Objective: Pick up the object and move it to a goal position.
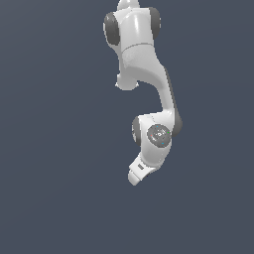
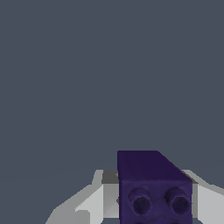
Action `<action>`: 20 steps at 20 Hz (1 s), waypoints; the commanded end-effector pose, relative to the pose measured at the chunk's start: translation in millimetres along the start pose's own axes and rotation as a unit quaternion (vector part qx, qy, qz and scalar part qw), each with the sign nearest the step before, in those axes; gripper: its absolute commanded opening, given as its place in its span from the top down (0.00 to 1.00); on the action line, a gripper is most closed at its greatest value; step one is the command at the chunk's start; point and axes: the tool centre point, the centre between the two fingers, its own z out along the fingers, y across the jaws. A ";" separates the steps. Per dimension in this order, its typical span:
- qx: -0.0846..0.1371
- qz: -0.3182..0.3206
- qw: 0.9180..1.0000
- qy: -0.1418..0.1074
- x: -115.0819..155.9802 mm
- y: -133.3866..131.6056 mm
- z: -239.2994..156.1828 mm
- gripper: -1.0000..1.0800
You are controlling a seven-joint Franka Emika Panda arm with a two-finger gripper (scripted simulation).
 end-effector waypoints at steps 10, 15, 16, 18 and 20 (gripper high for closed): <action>0.000 0.000 1.000 0.000 -2.1 0.3 -5.4 1.00; 0.000 0.000 1.000 0.000 -8.3 0.8 -21.9 1.00; 0.000 0.000 1.000 0.000 -10.1 0.9 -26.6 1.00; 0.000 0.000 1.000 0.000 -14.2 1.1 -37.6 1.00; 0.000 0.000 1.000 0.000 -19.1 1.5 -50.7 1.00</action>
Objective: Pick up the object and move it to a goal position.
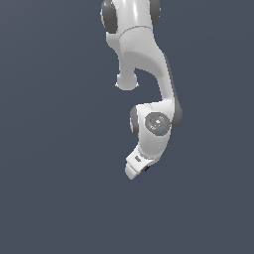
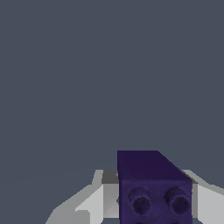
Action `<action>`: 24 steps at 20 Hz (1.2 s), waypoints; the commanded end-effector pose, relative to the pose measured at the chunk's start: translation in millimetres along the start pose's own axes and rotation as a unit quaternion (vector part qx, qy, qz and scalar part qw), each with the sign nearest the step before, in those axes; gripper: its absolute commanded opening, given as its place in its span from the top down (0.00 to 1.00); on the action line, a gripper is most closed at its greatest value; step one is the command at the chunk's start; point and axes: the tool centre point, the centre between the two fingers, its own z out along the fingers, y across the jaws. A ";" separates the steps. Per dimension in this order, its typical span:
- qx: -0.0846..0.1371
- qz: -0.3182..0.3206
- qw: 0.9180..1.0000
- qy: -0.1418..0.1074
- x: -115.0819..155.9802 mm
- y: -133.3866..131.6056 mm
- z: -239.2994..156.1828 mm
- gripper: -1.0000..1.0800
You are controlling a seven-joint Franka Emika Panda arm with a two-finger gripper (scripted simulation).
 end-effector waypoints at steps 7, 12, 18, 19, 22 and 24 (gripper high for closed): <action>-0.001 0.000 1.000 0.000 -27.0 2.4 -73.8 1.00; -0.001 0.000 1.000 0.000 -47.2 4.0 -129.0 1.00; -0.001 0.000 1.000 0.000 -71.7 5.8 -198.1 1.00; -0.001 0.000 1.000 0.000 -75.7 6.1 -209.6 1.00; -0.001 -0.001 1.000 0.001 -87.7 7.3 -244.1 1.00; 0.000 -0.001 1.000 0.001 -95.5 8.1 -266.9 1.00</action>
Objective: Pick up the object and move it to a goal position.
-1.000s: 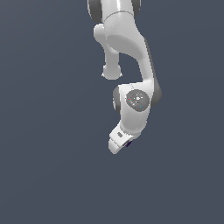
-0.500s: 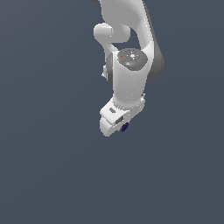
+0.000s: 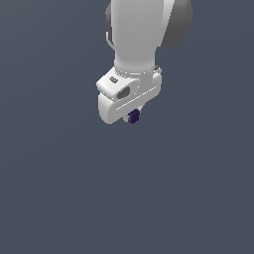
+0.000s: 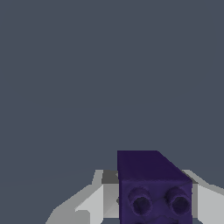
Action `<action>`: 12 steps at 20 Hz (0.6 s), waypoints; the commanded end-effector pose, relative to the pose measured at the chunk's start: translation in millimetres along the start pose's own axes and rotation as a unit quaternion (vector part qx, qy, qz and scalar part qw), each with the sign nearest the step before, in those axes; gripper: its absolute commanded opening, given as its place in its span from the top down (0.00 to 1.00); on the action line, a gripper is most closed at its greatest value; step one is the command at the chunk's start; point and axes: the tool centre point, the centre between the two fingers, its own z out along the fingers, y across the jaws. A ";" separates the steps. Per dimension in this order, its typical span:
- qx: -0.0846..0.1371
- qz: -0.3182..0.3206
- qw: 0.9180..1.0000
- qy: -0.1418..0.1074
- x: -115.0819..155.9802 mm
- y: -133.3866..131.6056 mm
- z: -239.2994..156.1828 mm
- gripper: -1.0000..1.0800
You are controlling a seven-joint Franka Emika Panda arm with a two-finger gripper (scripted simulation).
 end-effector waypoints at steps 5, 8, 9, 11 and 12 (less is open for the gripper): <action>0.001 0.000 1.000 0.000 -25.3 2.8 -73.7 1.00; 0.001 0.000 1.000 0.000 -35.4 4.6 -104.7 1.00; 0.001 0.000 1.000 0.000 -38.4 5.2 -113.9 1.00; 0.001 0.000 1.000 0.000 -43.9 6.6 -130.6 1.00; 0.001 0.000 1.000 0.000 -46.2 7.2 -137.9 1.00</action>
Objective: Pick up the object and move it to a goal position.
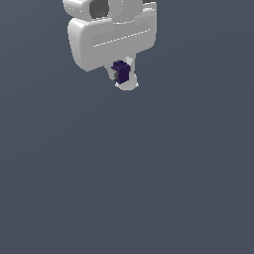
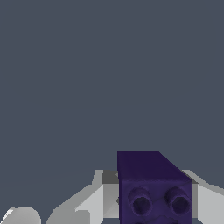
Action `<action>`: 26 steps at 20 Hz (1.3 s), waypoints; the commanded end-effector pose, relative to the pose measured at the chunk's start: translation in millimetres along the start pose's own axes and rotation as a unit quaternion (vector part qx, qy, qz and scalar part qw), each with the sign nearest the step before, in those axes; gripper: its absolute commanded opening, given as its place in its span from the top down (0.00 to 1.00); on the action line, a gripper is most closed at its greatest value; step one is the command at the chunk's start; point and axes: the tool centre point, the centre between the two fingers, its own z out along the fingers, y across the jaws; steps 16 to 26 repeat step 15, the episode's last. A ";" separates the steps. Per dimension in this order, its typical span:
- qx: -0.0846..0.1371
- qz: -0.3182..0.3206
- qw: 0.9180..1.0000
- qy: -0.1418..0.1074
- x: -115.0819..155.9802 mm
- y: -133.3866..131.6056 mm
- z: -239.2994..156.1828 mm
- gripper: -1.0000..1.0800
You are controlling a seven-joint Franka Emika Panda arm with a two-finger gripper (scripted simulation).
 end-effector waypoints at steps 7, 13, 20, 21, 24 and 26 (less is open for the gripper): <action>0.000 0.000 1.000 -0.001 -14.9 4.3 -47.6 1.00; 0.000 0.000 1.000 -0.001 -17.1 5.9 -57.5 1.00; 0.000 0.000 1.000 -0.001 -16.8 6.1 -57.3 1.00; 0.000 0.000 1.000 -0.001 -16.8 6.1 -57.3 1.00; 0.000 0.000 1.000 -0.001 -16.8 6.1 -57.3 1.00; 0.000 0.000 1.000 -0.001 -16.8 6.1 -57.3 1.00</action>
